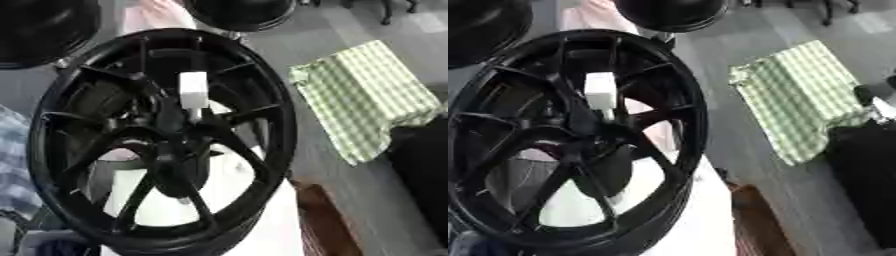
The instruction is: Pull the pin out of the wheel hub.
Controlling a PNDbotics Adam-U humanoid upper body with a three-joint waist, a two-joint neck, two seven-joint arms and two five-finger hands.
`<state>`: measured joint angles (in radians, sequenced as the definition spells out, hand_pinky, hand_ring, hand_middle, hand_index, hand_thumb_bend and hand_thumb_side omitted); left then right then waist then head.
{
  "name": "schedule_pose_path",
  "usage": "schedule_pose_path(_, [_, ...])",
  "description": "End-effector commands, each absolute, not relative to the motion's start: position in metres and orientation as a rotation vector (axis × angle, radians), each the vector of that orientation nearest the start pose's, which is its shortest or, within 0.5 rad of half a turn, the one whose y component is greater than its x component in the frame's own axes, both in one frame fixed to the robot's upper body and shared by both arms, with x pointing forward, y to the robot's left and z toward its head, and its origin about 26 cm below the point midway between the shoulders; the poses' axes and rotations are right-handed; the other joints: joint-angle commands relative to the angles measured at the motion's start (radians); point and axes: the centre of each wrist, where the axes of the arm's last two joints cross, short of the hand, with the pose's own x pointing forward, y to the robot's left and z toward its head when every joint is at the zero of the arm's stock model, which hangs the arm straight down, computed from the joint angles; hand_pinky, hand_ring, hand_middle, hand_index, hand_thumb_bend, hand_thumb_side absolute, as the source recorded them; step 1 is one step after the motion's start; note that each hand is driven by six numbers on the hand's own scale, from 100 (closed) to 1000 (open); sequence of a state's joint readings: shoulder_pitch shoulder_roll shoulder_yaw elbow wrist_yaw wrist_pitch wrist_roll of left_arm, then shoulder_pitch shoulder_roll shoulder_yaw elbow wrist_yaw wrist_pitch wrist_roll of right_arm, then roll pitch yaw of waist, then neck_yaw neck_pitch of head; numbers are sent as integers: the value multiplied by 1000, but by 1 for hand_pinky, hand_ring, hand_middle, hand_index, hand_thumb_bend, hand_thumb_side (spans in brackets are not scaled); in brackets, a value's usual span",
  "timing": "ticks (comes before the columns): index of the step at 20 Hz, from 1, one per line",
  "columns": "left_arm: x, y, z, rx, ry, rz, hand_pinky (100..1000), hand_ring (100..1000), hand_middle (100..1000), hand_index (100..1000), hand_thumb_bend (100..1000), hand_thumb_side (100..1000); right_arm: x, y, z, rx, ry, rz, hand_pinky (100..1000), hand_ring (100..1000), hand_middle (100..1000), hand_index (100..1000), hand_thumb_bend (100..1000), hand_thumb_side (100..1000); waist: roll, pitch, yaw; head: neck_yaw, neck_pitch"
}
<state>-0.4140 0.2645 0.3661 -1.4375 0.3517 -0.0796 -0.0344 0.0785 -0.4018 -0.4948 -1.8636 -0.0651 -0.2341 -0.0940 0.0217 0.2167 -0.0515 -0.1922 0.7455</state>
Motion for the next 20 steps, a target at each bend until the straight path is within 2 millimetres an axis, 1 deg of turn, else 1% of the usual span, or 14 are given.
schedule_pose_path(1, [364, 371, 129, 36, -2039, 267, 760, 709, 544, 753, 170, 743, 222, -443, 140, -794, -2096, 21, 666, 605, 572, 775, 689, 249, -4, -18, 1, -5, -7])
schedule_pose_path(4, [364, 371, 129, 36, -2039, 264, 760, 710, 544, 753, 170, 743, 222, -443, 143, -798, -2102, 38, 668, 607, 574, 776, 692, 245, -5, -18, 1, -13, -5])
schedule_pose_path(6, [364, 371, 129, 37, -2039, 261, 760, 710, 544, 753, 168, 742, 222, -444, 149, -806, -2114, 76, 672, 615, 580, 778, 699, 236, -6, -18, 0, -15, -4])
schedule_pose_path(9, [364, 372, 130, 41, -2040, 256, 760, 711, 543, 752, 167, 741, 223, -446, 164, -813, -2133, 222, 686, 638, 597, 783, 711, 211, -9, -18, 0, -15, -3])
schedule_pose_path(11, [363, 374, 131, 47, -2040, 251, 760, 711, 543, 752, 166, 742, 224, -447, 181, -816, -2146, 379, 702, 659, 613, 786, 724, 202, -14, -18, -2, -14, -1])
schedule_pose_path(14, [363, 375, 132, 56, -2039, 241, 760, 711, 549, 752, 164, 742, 232, -450, 214, -814, -2166, 645, 724, 687, 635, 794, 752, 187, -21, -19, -5, -13, 3])
schedule_pose_path(16, [363, 376, 132, 63, -2038, 234, 760, 712, 549, 752, 163, 741, 241, -454, 236, -804, -2150, 824, 736, 702, 648, 796, 772, 178, -27, -20, -7, -15, 5])
schedule_pose_path(20, [363, 378, 134, 74, -2035, 218, 760, 712, 549, 752, 159, 739, 263, -466, 281, -790, -2056, 1168, 765, 730, 675, 800, 807, 210, -39, -23, -9, -20, 15])
